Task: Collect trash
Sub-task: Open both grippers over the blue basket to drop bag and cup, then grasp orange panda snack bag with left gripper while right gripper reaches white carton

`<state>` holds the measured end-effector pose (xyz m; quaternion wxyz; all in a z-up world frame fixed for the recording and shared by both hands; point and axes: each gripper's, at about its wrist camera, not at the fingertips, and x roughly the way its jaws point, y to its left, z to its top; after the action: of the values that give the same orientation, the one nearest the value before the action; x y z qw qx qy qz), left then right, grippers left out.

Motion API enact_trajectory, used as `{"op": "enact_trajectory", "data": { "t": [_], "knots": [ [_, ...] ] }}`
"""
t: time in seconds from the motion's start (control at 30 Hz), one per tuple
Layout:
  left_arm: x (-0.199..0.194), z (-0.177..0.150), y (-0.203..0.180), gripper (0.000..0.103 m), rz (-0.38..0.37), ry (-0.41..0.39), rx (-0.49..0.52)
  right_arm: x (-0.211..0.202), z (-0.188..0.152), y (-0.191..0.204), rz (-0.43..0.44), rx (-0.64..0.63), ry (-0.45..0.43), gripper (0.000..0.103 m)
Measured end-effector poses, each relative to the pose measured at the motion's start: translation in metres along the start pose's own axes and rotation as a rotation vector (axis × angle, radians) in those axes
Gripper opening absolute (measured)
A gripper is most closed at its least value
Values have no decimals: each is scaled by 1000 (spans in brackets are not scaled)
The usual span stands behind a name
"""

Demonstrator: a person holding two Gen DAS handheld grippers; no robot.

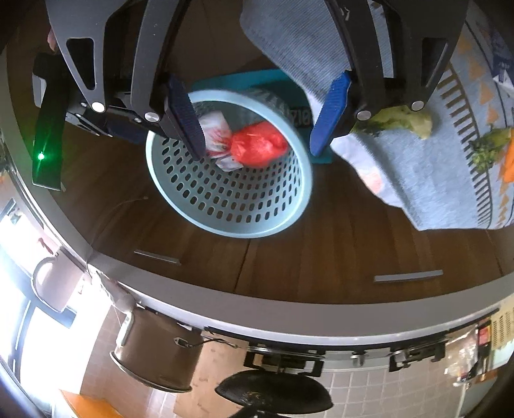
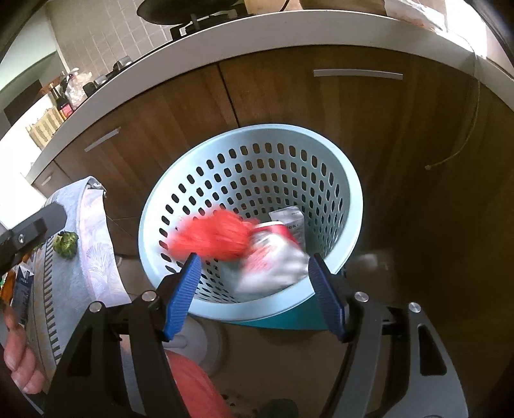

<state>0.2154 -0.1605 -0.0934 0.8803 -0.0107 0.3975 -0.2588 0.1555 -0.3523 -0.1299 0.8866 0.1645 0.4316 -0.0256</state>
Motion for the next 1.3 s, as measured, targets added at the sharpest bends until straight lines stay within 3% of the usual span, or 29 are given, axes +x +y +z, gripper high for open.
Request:
{"op": "enact_trajectory", "data": {
  "t": [0.27,0.43,0.57,0.7,0.77,0.8,0.93,1.03,1.2,1.3],
  "knots": [
    [-42,-9,18,66,15,-61,-43,-26,0,41,56,-86,-59,65],
    [-95,-18,39,66,40,-147,-90,-53,-5,91,133,-195,-112,65],
    [-141,-30,60,66,110,-208,-125,-68,-16,133,189,-273,-143,64],
    [-187,-53,97,66,216,-250,-196,-73,-30,171,257,-333,-141,51],
    [-206,-64,119,66,283,-261,-234,-72,-41,195,285,-388,-119,32],
    [-215,-70,132,66,331,-261,-260,-72,-46,205,289,-407,-114,31],
    [-239,-91,185,66,392,-244,-362,-71,-66,239,307,-479,-104,31],
    [-235,-99,220,64,401,-172,-408,-68,-77,255,311,-512,-86,31],
    [-209,-100,256,66,284,-64,-459,-64,-83,265,310,-525,-57,31],
    [-186,-95,262,67,320,21,-452,-64,-82,266,311,-530,-53,31]
  ]
}}
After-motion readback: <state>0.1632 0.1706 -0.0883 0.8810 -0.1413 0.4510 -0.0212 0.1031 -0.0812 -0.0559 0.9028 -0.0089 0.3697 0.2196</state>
